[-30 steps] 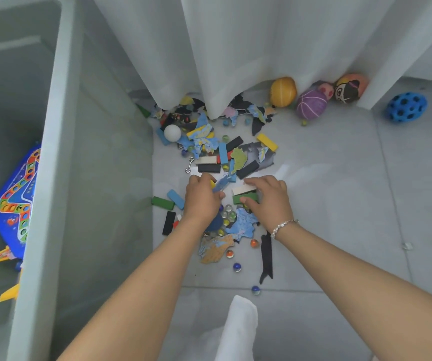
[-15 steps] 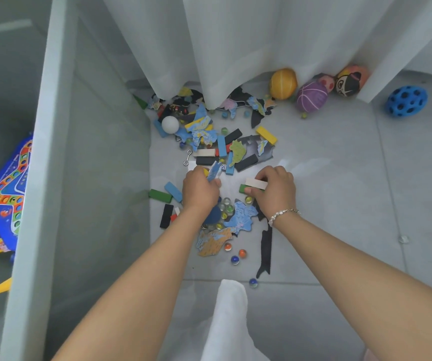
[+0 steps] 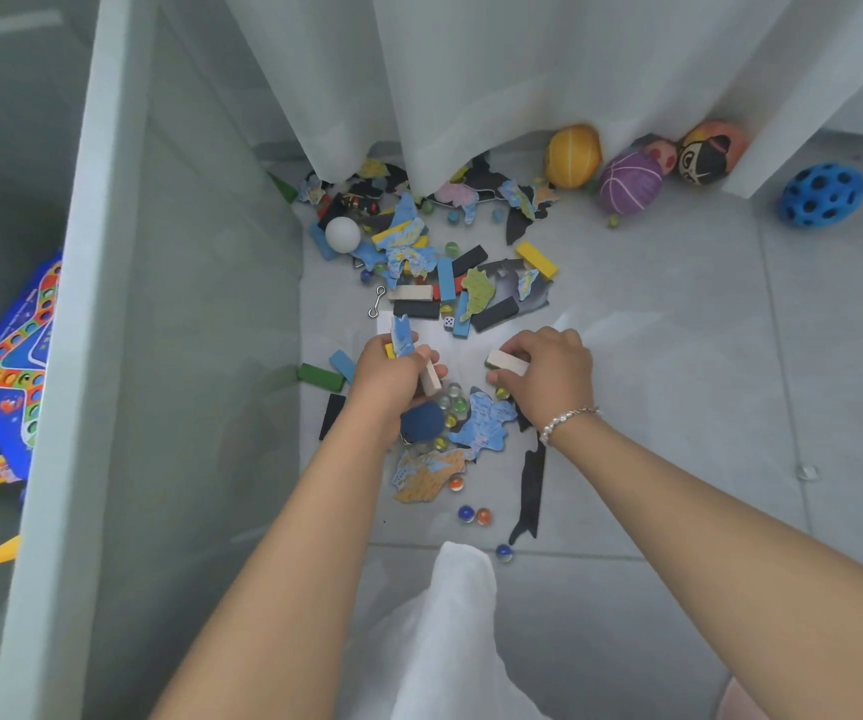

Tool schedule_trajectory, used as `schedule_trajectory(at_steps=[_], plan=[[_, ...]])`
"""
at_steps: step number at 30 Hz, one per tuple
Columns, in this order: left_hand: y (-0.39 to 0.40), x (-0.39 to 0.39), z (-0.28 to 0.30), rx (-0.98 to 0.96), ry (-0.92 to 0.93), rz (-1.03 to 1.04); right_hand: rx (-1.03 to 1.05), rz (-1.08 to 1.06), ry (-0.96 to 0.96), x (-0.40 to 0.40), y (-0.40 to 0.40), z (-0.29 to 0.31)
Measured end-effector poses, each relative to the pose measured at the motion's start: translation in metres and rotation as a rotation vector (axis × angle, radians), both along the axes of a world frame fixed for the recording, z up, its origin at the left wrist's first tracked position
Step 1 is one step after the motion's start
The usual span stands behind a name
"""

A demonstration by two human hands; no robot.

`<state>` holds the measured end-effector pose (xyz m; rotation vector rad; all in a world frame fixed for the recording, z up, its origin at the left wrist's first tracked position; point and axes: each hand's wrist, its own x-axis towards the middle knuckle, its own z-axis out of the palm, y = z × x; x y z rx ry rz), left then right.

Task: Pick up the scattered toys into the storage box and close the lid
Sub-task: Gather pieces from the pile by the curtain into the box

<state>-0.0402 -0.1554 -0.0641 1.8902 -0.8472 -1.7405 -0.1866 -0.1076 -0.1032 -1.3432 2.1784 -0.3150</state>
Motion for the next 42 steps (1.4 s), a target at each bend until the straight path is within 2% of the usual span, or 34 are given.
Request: schedule_trajectory(at_steps=[5, 10, 14, 18, 21, 24, 27, 29, 35, 42], plan=[[-0.001, 0.010, 0.007, -0.046, 0.009, 0.031, 0.061, 0.041, 0.034, 0.005, -0.015, 0.005], [0.003, 0.013, 0.013, -0.050, 0.049, 0.009, -0.032, -0.171, -0.369, 0.006, -0.008, 0.017], [0.013, 0.022, 0.012, -0.031, 0.102, 0.011, 0.004, -0.131, -0.486, 0.007, 0.002, 0.024], [0.022, 0.036, 0.014, -0.008, 0.148, 0.003, 0.055, -0.092, -0.685, 0.007, 0.010, 0.033], [0.023, 0.045, 0.015, 0.034, 0.155, 0.068, 0.167, -0.156, -0.811, 0.014, 0.011, 0.034], [0.026, 0.049, 0.012, 0.045, 0.081, 0.103, 0.223, -0.142, -0.732, 0.028, 0.017, 0.028], [0.030, 0.052, 0.005, 0.032, 0.013, 0.093, 0.160, 0.028, -0.541, 0.043, 0.023, 0.022], [0.032, 0.053, 0.002, 0.011, -0.024, 0.070, 0.118, 0.061, -0.478, 0.054, 0.025, 0.017], [0.038, 0.059, 0.003, 0.013, -0.045, 0.079, 0.065, -0.024, -0.439, 0.074, 0.018, 0.014], [0.043, 0.062, -0.003, 0.016, -0.065, 0.088, 0.106, 0.033, -0.390, 0.081, 0.015, 0.020]])
